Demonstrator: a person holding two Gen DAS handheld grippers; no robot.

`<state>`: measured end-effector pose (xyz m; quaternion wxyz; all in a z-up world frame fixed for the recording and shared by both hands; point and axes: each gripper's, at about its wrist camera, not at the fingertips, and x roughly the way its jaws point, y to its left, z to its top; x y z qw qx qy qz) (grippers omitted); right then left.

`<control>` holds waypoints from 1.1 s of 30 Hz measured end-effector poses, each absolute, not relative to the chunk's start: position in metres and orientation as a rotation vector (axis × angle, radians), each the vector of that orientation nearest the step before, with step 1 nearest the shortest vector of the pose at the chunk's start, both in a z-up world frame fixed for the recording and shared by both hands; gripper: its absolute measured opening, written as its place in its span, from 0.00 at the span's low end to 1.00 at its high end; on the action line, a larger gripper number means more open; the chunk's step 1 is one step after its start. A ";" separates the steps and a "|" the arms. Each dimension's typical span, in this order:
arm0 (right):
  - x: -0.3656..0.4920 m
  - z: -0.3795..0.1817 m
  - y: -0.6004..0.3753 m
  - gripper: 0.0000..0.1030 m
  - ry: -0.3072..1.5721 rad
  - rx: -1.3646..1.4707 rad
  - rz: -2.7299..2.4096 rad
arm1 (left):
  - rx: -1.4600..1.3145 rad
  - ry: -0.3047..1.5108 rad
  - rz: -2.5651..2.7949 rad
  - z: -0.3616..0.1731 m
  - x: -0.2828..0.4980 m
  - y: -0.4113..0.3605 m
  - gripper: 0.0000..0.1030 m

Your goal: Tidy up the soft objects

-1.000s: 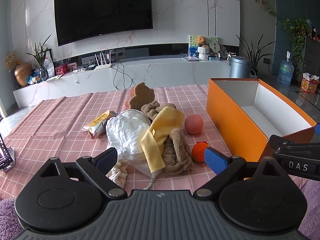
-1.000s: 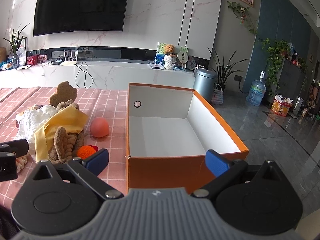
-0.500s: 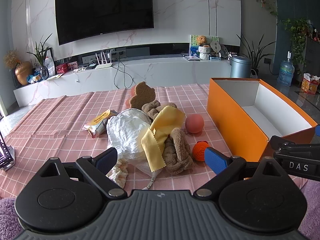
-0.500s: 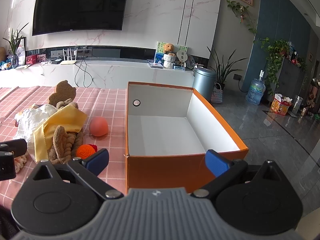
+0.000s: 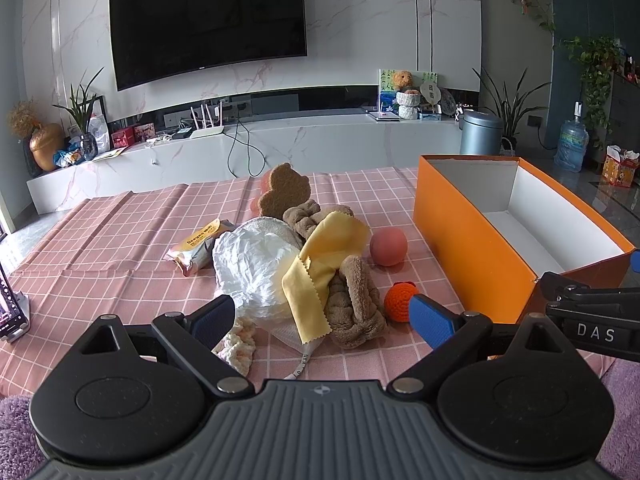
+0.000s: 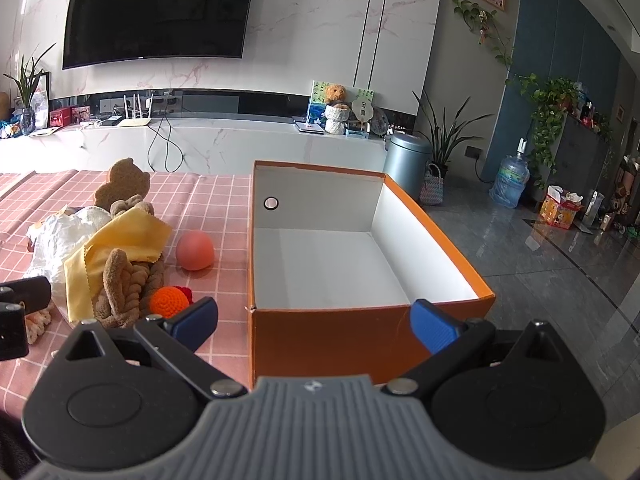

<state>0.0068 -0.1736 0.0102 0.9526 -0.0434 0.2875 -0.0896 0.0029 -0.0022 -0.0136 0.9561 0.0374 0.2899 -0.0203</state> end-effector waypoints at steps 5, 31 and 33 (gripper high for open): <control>0.007 0.010 -0.174 0.98 0.592 -0.086 -0.183 | 0.076 0.588 -0.042 -0.012 0.003 -0.002 1.00; 0.005 0.013 -0.172 0.98 0.574 -0.090 -0.171 | 0.073 0.581 -0.045 -0.011 0.002 -0.001 1.00; 0.003 0.014 -0.170 0.98 0.560 -0.095 -0.159 | 0.062 0.578 -0.054 -0.010 0.001 0.000 1.00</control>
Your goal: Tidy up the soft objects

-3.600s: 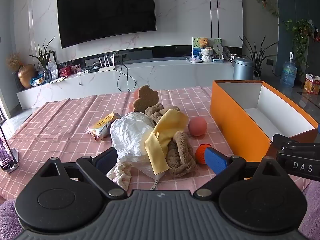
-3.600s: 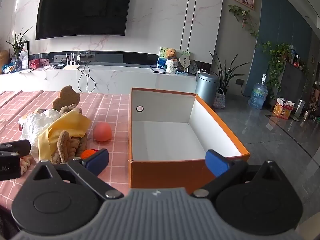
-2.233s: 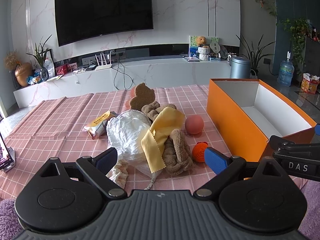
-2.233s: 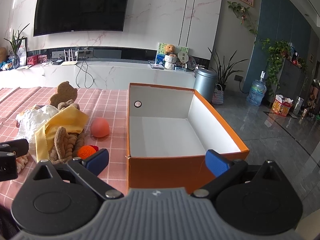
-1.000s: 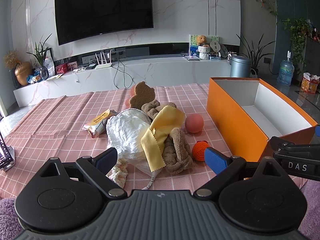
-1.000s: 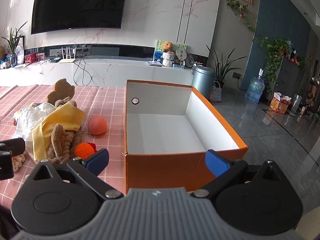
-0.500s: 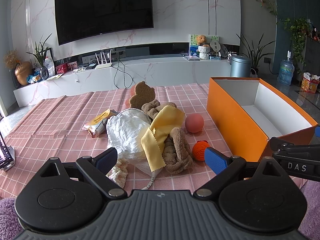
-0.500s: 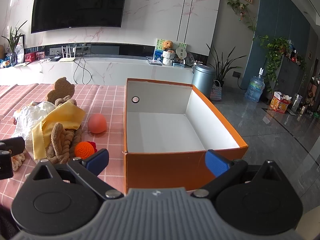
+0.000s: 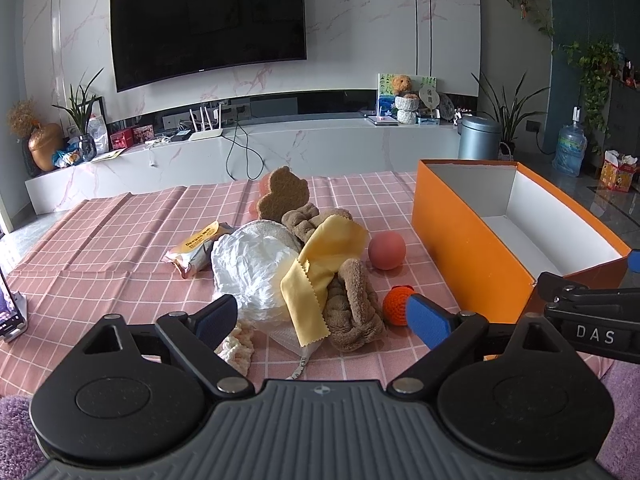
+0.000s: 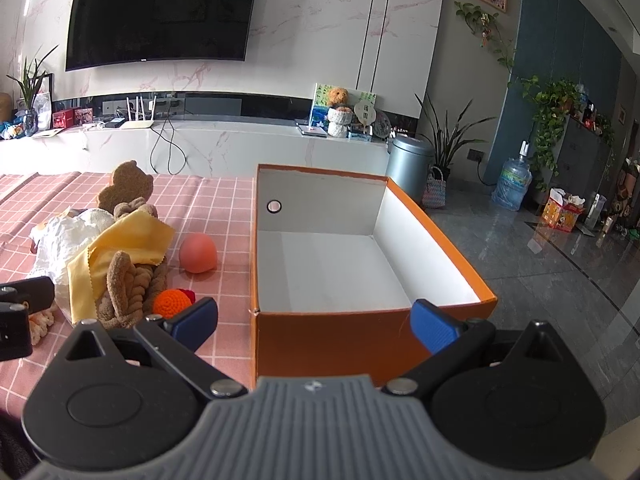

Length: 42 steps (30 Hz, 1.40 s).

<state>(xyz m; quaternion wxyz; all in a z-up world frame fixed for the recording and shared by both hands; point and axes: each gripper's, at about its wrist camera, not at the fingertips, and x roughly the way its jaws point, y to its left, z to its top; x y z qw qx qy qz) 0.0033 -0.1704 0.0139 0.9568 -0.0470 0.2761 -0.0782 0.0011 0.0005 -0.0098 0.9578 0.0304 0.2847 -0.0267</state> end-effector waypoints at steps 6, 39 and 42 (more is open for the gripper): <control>-0.002 0.018 -0.162 0.98 0.511 -0.107 -0.082 | 0.001 0.586 -0.070 -0.008 0.004 0.011 0.95; 0.095 -0.027 -0.074 0.52 0.690 -0.233 0.294 | -0.204 0.748 -0.168 -0.044 0.070 0.085 0.54; 0.106 -0.029 -0.070 0.52 0.691 -0.229 0.301 | -0.179 0.757 -0.153 -0.048 0.081 0.087 0.54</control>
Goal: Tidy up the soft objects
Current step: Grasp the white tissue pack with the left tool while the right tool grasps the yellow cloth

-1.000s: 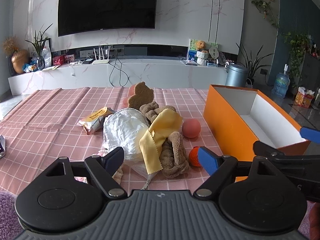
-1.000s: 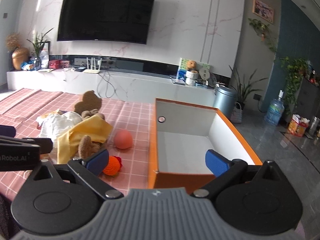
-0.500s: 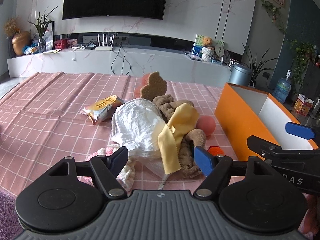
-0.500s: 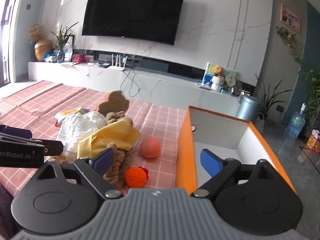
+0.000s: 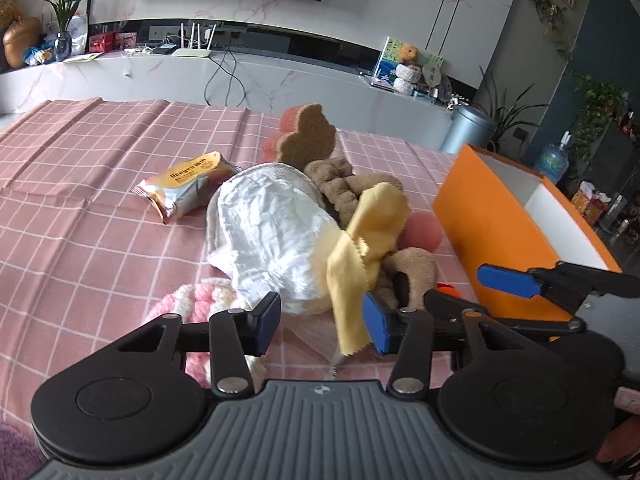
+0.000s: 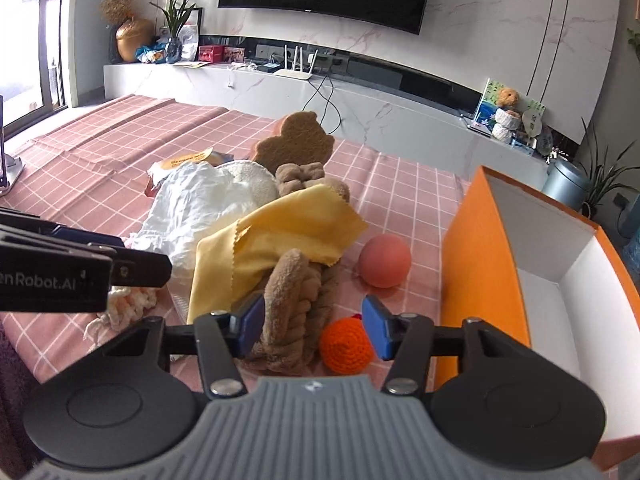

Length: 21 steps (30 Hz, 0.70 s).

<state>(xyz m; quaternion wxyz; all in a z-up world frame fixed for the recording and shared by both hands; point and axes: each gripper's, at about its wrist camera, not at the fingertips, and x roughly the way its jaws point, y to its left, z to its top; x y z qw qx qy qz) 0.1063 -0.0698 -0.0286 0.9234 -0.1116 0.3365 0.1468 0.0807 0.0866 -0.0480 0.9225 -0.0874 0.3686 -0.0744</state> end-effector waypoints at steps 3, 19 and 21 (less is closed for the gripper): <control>0.120 -0.024 -0.067 0.52 0.689 -0.208 0.322 | -0.170 0.753 -0.096 -0.050 0.093 0.095 0.59; 0.204 -0.044 -0.041 0.52 0.861 -0.035 0.373 | -0.280 0.798 -0.016 -0.061 0.155 0.125 0.81; 0.205 -0.050 -0.038 0.45 0.875 -0.036 0.387 | -0.280 0.801 -0.016 -0.061 0.156 0.122 0.82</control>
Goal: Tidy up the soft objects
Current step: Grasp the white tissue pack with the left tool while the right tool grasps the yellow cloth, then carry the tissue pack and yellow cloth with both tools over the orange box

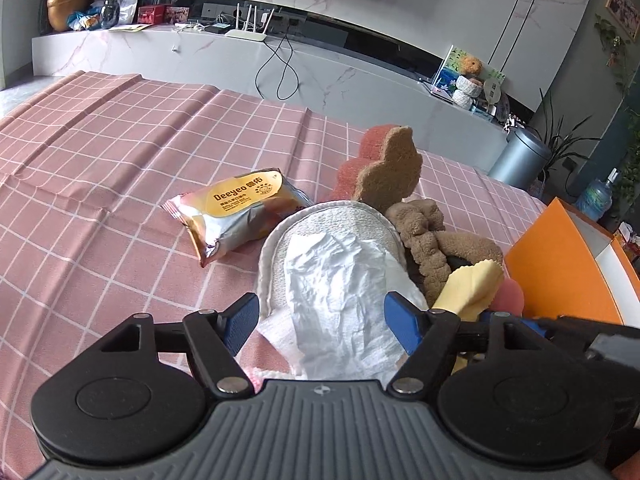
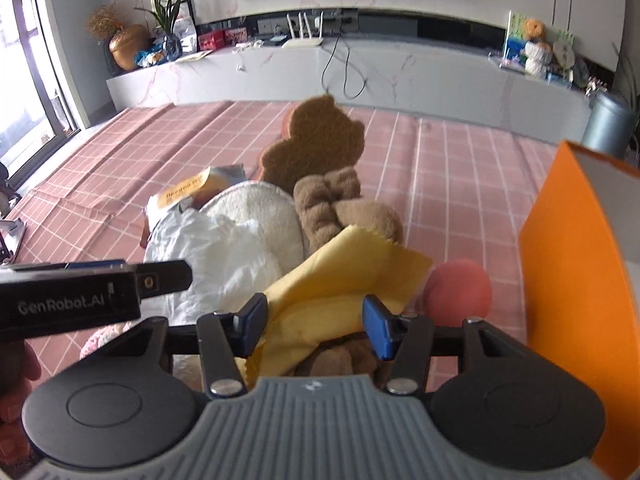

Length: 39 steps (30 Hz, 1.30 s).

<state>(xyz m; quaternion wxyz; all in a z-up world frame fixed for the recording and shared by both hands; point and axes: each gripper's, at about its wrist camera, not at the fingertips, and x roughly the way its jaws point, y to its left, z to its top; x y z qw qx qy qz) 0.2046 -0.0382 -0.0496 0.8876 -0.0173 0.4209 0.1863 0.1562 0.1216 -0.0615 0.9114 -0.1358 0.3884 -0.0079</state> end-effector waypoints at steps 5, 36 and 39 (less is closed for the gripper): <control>0.198 -0.048 -0.031 0.04 0.840 -0.079 0.415 | -0.258 0.801 -0.032 -0.061 0.163 0.107 0.82; 0.142 0.041 -0.076 0.02 0.551 -0.060 0.412 | -0.192 0.608 -0.020 0.004 0.121 0.093 0.19; 0.131 0.057 -0.088 0.02 0.505 -0.052 0.401 | -0.184 0.573 -0.031 0.017 0.112 0.090 0.19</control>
